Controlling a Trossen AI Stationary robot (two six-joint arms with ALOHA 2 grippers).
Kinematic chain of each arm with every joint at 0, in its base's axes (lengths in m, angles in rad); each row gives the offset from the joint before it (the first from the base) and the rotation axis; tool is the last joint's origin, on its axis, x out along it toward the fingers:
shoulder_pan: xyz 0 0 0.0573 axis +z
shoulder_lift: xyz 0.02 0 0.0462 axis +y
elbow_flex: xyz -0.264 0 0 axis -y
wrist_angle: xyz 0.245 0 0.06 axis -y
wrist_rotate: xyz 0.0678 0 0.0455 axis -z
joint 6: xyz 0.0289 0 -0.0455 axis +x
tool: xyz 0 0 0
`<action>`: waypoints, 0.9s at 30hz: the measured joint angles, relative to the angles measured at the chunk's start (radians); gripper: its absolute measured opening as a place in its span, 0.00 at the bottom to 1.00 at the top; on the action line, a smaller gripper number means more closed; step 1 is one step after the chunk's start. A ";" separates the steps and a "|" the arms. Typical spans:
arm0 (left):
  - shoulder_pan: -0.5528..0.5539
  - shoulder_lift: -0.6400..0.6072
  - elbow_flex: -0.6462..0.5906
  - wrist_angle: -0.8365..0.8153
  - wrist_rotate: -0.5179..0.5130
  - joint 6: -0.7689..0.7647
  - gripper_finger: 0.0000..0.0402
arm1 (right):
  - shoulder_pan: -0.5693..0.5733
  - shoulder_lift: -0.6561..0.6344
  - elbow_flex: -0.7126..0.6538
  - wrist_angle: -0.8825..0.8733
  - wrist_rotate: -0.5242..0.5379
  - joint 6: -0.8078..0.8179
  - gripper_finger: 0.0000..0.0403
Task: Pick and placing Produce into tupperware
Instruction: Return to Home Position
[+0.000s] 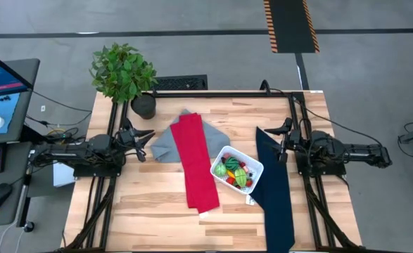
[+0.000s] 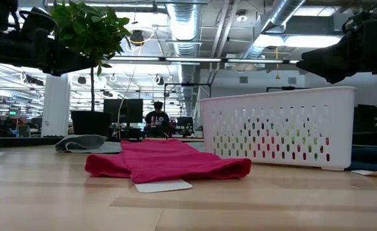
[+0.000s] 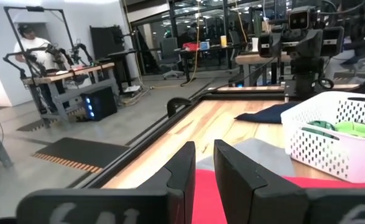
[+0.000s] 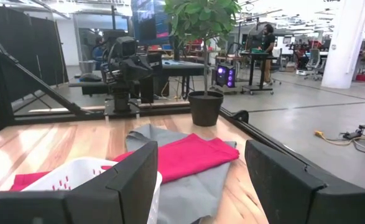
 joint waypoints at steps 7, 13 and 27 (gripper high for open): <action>0.000 0.000 0.000 0.000 0.000 0.008 0.12 | 0.000 0.000 0.000 0.000 0.000 0.000 0.66; 0.000 0.000 0.000 0.000 0.000 -0.008 0.12 | 0.000 0.000 0.000 0.000 0.000 0.000 0.66; 0.000 0.000 0.000 0.001 0.001 0.007 0.12 | 0.000 0.000 0.000 0.000 0.000 -0.001 0.66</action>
